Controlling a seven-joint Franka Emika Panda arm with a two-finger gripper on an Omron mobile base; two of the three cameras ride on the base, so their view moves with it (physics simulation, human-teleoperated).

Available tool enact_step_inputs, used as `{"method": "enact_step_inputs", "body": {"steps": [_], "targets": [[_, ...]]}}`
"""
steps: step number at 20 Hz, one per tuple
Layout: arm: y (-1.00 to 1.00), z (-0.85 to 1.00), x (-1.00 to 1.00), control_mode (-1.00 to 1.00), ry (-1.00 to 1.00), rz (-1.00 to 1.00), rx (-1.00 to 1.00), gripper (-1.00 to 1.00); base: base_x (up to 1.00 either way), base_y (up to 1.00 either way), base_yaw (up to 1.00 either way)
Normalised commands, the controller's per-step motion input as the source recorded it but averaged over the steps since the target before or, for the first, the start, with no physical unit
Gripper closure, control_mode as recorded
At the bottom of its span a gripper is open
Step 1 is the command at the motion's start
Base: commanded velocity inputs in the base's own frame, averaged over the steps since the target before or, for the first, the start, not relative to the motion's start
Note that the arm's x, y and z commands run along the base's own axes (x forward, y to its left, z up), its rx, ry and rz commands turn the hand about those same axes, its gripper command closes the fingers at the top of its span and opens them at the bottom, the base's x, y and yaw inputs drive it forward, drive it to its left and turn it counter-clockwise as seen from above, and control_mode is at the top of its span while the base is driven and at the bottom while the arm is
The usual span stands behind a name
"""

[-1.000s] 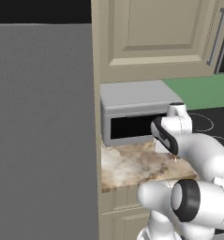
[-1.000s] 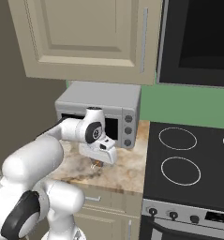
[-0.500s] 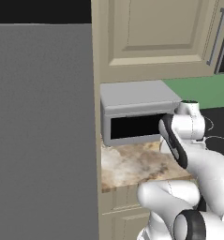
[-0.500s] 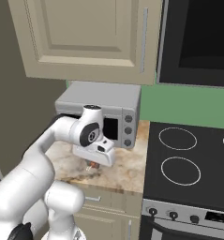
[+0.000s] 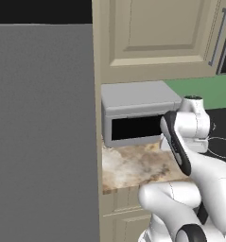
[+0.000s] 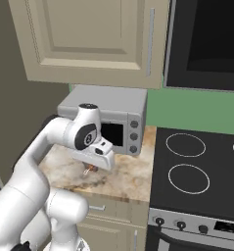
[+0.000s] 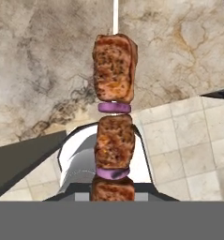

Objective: Store the kebab skewer in the freezer for long-term storage. Close the freezer door after placing the cooked food.

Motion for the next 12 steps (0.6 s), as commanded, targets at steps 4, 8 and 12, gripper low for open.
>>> {"method": "enact_step_inputs", "body": {"steps": [4,8,12], "targets": [[0.30,0.03,-0.40,-1.00,0.00,0.14,0.01,1.00,0.00,0.00,0.00],[0.39,0.00,-0.59,-1.00,-0.02,0.19,0.00,1.00,0.00,0.00,0.00],[0.48,0.10,-0.55,-1.00,-0.01,0.19,0.00,1.00,0.00,0.00,0.00]]}}
